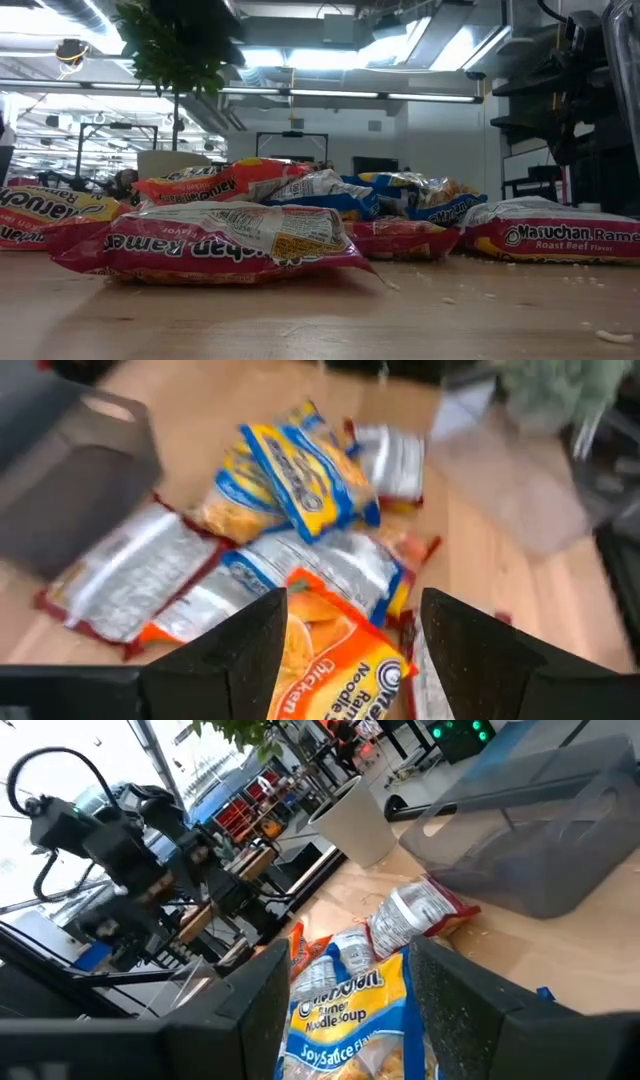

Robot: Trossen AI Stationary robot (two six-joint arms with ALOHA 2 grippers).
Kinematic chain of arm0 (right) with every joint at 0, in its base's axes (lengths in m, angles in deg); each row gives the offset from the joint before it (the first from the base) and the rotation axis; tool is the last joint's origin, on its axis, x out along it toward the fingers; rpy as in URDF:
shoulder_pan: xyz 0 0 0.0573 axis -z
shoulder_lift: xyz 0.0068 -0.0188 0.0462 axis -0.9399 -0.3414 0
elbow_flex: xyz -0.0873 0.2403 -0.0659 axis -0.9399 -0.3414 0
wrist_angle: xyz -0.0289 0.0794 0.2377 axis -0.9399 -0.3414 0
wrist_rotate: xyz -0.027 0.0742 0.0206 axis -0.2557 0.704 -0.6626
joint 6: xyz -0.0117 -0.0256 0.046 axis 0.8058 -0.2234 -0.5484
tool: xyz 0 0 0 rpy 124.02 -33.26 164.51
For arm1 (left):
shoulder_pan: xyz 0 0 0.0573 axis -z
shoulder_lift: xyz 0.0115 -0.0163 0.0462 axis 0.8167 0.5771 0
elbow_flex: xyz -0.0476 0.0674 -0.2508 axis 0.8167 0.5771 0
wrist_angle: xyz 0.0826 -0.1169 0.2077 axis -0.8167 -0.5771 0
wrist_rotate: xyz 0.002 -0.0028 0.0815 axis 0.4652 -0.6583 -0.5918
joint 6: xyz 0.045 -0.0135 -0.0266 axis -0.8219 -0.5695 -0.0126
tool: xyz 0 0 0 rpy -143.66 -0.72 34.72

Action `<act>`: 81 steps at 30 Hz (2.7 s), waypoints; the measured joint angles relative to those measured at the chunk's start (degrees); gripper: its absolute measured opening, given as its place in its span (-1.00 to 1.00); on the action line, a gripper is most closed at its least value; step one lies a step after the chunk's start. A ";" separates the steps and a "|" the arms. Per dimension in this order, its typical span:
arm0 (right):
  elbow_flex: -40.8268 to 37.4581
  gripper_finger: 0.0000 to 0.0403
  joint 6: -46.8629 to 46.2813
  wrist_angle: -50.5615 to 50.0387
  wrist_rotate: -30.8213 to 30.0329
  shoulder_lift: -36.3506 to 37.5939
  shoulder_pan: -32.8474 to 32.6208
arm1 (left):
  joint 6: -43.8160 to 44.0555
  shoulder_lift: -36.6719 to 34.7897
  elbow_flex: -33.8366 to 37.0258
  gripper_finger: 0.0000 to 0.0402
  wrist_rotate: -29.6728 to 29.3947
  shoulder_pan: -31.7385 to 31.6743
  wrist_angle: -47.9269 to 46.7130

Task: Sort Maruchan noodles
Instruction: Put the orange noodle pack into the black bin

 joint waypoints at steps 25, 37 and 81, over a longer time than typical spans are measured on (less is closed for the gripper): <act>0.00 -0.04 -1.81 -4.32 0.02 -0.01 0.00 | -21.73 22.63 0.02 0.12 -14.14 13.02 -0.16; 0.00 -0.04 -5.13 -7.06 0.53 -0.02 0.00 | -20.52 28.46 0.04 0.11 -20.94 11.62 0.62; 0.02 -0.04 -4.91 -7.57 0.15 -0.02 0.00 | -16.21 16.19 -8.50 -0.87 -24.49 -0.41 -4.29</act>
